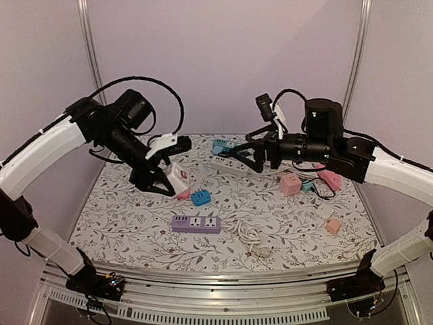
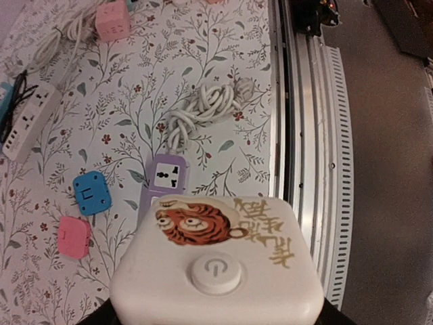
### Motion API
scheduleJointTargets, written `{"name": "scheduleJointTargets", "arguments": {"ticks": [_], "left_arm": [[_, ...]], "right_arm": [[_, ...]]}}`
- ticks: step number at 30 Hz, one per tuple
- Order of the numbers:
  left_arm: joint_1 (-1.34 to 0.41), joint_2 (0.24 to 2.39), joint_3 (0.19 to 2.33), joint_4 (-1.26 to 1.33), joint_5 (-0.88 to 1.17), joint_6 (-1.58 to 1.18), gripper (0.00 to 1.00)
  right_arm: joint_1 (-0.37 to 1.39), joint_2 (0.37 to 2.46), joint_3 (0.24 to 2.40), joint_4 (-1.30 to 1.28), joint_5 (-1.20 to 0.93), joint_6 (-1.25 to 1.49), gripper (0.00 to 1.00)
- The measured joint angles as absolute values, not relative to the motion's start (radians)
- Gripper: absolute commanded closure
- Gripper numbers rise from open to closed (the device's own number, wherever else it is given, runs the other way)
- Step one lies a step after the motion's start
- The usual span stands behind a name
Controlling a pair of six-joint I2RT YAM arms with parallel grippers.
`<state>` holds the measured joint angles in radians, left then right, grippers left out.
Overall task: Insert the plug
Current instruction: Pick up the plug from the center of the board.
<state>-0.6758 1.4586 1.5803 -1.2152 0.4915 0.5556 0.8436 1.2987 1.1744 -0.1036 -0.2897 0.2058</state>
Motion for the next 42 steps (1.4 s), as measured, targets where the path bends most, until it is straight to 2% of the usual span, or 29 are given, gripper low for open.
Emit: {"name": "scheduleJointTargets", "arguments": {"ticks": [6, 12, 17, 22, 36, 38, 40, 42], "left_arm": [[-0.868, 1.486, 1.639, -1.293, 0.479, 0.566, 1.0], [-0.898, 1.484, 1.704, -1.324, 0.508, 0.577, 1.0], [-0.906, 1.485, 1.705, -1.331, 0.513, 0.576, 1.0], [-0.916, 1.485, 1.706, -1.331, 0.51, 0.575, 1.0], [-0.917, 1.485, 1.707, -1.338, 0.465, 0.569, 1.0], [-0.917, 1.485, 1.707, -1.338, 0.463, 0.568, 1.0], [-0.917, 1.485, 1.707, -1.338, 0.463, 0.567, 1.0], [-0.918, 1.485, 1.707, -1.338, 0.463, 0.565, 1.0]], "right_arm": [[0.989, 1.467, 1.267, -0.058, -0.478, 0.113, 0.01], [1.039, 1.487, 1.171, 0.099, -0.584, 0.108, 0.01], [1.056, 1.493, 1.056, 0.344, -0.575, 0.183, 0.01], [1.089, 1.546, 1.052, 0.511, -0.535, 0.229, 0.04], [1.095, 1.599, 1.059, 0.565, -0.53, 0.266, 0.17], [1.096, 1.599, 1.063, 0.562, -0.53, 0.262, 0.15], [1.097, 1.602, 1.071, 0.56, -0.529, 0.26, 0.06], [1.097, 1.611, 1.08, 0.561, -0.528, 0.253, 0.01]]}}
